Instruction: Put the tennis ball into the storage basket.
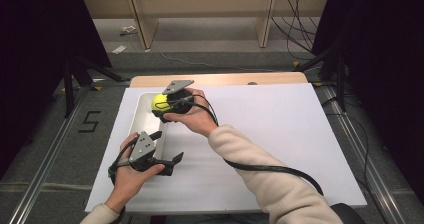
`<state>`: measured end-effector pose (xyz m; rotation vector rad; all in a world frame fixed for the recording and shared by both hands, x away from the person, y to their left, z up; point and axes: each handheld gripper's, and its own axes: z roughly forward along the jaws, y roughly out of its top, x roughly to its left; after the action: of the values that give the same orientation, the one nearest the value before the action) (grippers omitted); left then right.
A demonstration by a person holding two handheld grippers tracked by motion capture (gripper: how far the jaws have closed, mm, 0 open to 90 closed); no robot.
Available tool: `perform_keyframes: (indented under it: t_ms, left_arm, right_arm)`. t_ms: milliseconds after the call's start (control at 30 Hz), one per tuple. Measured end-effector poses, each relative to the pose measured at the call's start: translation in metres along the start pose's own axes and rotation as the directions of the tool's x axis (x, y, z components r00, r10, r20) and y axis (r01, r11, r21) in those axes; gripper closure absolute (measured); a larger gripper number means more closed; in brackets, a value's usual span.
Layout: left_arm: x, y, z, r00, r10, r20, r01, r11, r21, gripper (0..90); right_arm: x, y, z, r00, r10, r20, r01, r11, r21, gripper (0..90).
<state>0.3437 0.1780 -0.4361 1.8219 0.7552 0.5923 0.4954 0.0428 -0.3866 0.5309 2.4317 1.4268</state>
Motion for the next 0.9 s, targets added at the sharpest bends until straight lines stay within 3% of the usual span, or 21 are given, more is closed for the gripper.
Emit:
perform_keyframes:
  t_ms: [900]
  left_arm:
    - [-0.0007,0.0,0.0005,1.0,0.004,0.0,-0.004,1.0,0.002,1.5]
  right_arm:
    - [0.0071,0.0046,0.01,0.9996,-0.011,-0.024,0.011,1.0,0.005,26.0]
